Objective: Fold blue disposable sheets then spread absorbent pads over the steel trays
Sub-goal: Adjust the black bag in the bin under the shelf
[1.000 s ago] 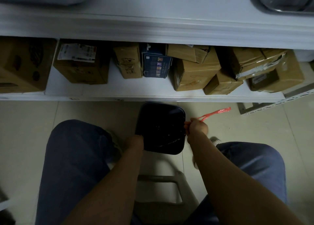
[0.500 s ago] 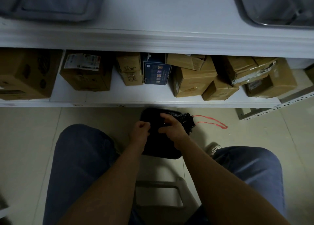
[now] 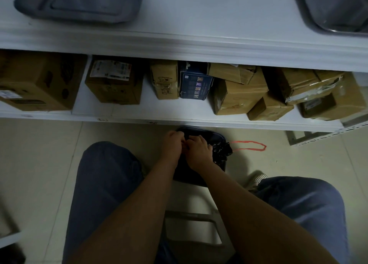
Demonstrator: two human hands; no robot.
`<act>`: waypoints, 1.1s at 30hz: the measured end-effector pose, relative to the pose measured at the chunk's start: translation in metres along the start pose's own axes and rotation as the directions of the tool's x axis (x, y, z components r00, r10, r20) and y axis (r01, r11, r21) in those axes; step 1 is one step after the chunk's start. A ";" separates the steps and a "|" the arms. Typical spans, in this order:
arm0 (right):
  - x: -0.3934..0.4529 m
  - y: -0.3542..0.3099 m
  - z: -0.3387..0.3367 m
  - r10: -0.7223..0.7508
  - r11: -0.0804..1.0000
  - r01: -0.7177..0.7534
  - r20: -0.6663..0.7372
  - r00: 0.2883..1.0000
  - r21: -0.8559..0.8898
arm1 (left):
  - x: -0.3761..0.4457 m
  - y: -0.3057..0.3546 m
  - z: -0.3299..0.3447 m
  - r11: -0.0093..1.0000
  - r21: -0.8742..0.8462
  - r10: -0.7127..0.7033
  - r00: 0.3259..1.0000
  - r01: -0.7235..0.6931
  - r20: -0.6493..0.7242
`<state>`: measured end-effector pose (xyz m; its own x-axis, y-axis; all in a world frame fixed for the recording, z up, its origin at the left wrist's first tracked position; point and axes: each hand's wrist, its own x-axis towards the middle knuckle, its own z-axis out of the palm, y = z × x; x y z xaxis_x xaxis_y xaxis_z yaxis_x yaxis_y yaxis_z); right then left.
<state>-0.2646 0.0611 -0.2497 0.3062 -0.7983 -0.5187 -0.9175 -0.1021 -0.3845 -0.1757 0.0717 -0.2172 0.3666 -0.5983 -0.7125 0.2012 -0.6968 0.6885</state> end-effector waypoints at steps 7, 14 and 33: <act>-0.004 0.012 -0.001 0.093 0.995 -0.091 0.036 0.995 -0.042 | 0.018 0.011 0.003 0.980 -0.199 -0.007 0.990 -0.022 -0.144; -0.006 0.010 0.002 0.035 0.983 -0.021 0.071 0.997 -0.185 | 0.012 -0.009 0.010 0.508 0.837 0.060 0.978 -0.202 0.200; -0.010 0.049 -0.002 0.270 0.955 -0.283 0.143 0.952 0.084 | 0.017 0.003 -0.004 0.735 0.616 0.079 0.938 -0.284 0.338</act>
<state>-0.3131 0.0625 -0.2621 0.0805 -0.7032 -0.7065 -0.9417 0.1785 -0.2850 -0.1656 0.0610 -0.2264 0.0526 -0.7497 -0.6597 -0.5154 -0.5862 0.6251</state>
